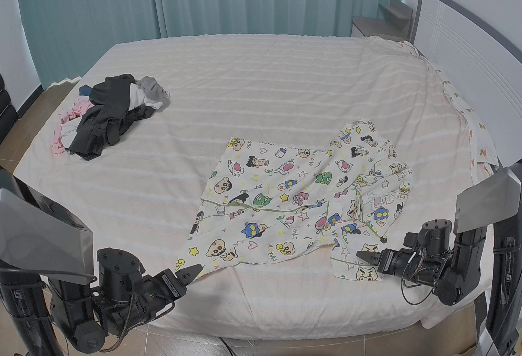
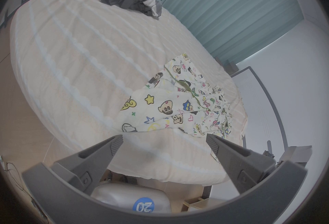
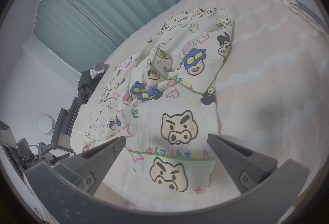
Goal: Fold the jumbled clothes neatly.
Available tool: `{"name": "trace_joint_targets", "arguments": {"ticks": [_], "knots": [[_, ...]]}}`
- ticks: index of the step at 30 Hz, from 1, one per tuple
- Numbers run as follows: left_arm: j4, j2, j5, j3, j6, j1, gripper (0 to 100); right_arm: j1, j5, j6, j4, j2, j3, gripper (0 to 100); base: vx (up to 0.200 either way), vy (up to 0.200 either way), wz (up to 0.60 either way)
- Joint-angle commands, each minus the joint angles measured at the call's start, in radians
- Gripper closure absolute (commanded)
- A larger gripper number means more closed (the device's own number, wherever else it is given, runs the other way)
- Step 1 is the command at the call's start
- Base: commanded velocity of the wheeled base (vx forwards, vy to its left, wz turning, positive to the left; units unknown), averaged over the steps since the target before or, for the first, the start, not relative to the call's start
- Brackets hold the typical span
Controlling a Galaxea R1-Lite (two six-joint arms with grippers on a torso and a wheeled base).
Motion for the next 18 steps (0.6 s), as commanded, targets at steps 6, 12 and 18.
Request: {"name": "trace_joint_targets", "arguments": {"ticks": [6, 12, 18], "knots": [[-0.019, 0.036, -0.001, 0.02, -0.003, 0.005, 0, -0.05, -0.008, -0.009, -0.002, -0.011, -0.003, 0, 0.0, 0.0, 0.0], [-0.019, 0.037, 0.001, 0.02, -0.003, 0.004, 0, -0.05, -0.05, -0.023, -0.003, 0.03, -0.009, 0, 0.0, 0.0, 0.0], [-0.019, 0.037, 0.003, 0.02, -0.001, 0.004, 0, -0.027, -0.053, -0.027, -0.032, 0.105, -0.033, 0, 0.0, 0.0, 0.0]]}}
